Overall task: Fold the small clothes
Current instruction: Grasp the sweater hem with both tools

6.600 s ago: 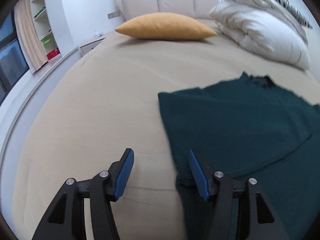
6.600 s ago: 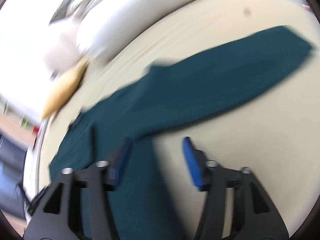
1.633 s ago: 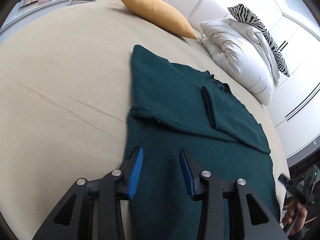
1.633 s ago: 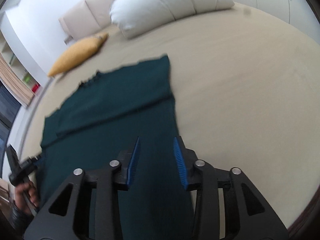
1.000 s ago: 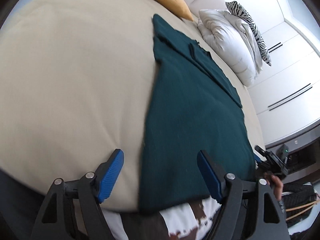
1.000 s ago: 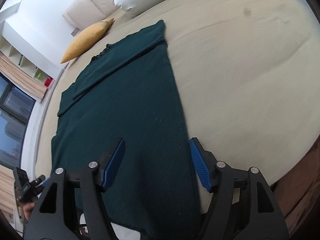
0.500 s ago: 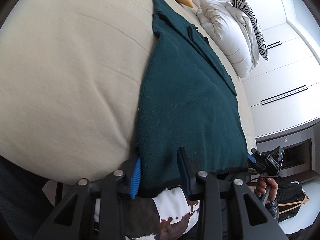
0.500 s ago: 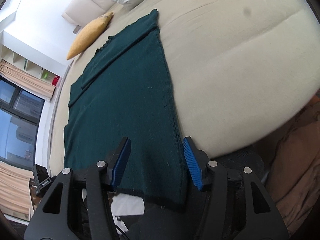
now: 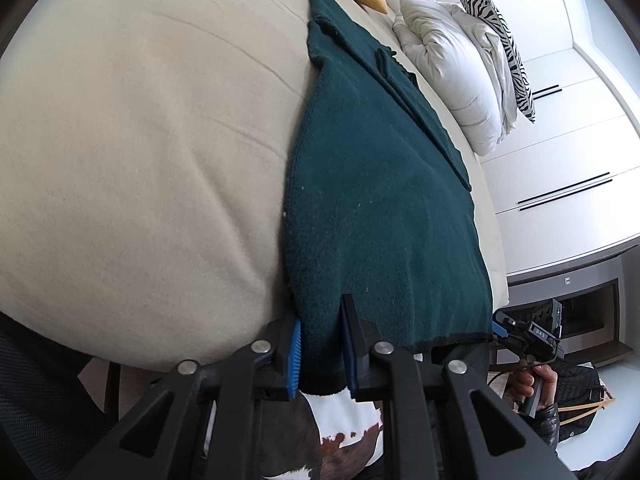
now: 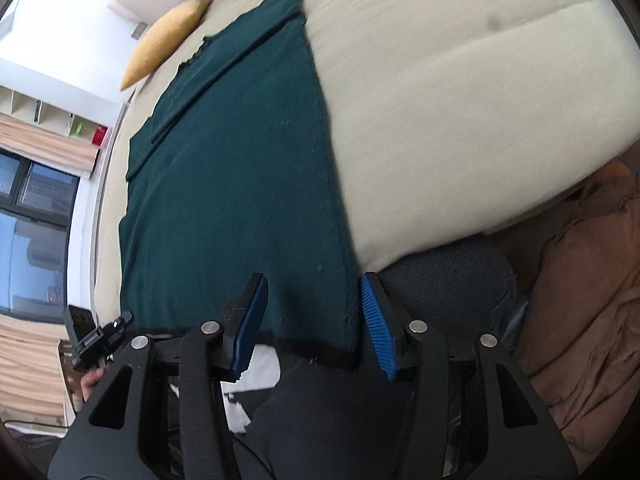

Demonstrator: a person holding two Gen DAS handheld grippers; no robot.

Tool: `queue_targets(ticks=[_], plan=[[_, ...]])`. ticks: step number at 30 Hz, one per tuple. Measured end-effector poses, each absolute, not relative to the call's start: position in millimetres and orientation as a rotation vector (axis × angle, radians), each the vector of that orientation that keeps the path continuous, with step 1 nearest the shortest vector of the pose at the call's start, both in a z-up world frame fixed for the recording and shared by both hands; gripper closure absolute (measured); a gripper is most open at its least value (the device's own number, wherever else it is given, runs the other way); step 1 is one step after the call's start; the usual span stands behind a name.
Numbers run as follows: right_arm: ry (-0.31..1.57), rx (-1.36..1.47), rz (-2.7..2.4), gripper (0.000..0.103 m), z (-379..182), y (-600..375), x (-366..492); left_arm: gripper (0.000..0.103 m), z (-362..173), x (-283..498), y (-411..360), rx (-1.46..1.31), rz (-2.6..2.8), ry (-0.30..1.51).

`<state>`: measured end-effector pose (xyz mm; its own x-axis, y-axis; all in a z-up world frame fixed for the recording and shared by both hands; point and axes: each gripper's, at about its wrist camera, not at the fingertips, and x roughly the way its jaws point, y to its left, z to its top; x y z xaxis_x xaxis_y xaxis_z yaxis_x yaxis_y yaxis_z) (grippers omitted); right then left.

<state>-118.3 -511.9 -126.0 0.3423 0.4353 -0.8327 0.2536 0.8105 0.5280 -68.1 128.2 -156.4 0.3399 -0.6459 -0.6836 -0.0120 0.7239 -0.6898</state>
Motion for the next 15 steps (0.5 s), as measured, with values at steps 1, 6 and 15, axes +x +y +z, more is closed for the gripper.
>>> queue_targets(ticks=[1,6,15], plan=[[1.247,0.657,0.135,0.061,-126.4,-510.8,-119.2,0.085,-156.3,-67.9,128.2,-0.67,-0.456,1.165],[1.285,0.672,0.128,0.095,-139.1,-506.9,-123.2,0.092,-151.7,-68.9,125.0,-0.644,-0.451,1.158],[1.172,0.718,0.119,0.099,-122.0,-524.8,-149.1,0.094,-130.2,-79.5,120.8,-0.585,-0.49,1.118]])
